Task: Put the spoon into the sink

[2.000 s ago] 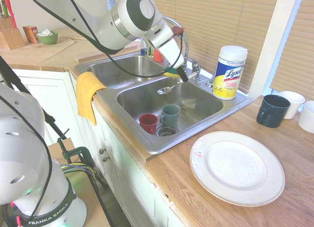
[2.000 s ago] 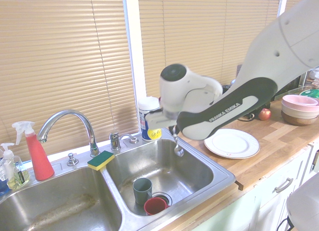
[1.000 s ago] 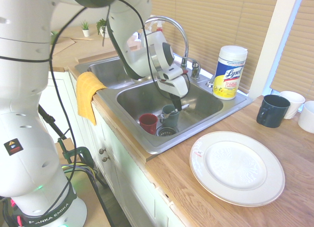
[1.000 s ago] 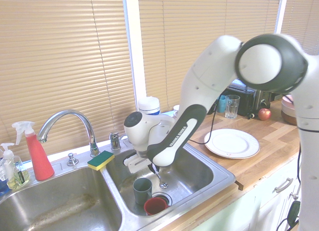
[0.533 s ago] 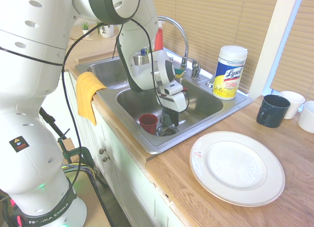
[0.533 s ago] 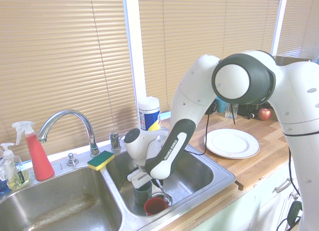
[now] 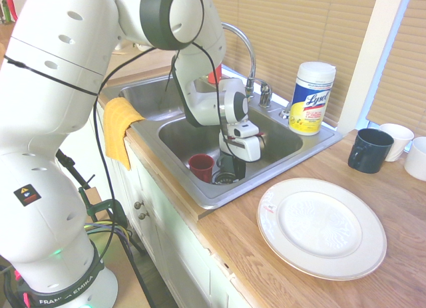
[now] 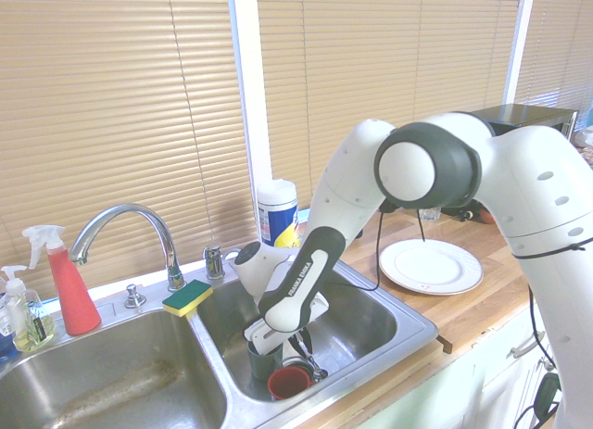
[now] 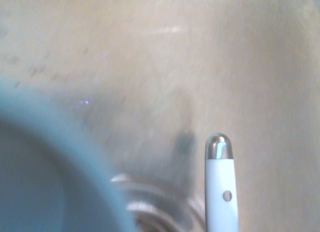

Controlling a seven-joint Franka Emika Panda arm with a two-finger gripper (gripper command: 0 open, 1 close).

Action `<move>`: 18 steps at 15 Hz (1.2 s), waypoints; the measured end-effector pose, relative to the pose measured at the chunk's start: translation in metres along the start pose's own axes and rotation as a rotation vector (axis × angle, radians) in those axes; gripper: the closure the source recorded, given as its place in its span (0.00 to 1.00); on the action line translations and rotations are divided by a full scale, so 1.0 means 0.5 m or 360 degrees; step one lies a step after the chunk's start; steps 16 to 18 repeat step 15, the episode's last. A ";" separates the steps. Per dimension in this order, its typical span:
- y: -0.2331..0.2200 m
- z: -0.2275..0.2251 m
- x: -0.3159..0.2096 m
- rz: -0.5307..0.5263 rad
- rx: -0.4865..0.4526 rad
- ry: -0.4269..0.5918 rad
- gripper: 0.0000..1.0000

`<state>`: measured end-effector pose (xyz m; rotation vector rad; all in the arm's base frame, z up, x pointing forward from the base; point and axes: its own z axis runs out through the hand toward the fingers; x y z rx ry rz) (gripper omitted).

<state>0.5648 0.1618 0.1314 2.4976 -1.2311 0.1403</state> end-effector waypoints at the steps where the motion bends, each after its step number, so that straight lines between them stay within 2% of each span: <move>1: -0.007 0.011 -0.001 -0.0004 -0.0011 0.0000 0.00; 18: -0.017 -0.007 0.003 -0.0030 0.0012 0.0068 0.00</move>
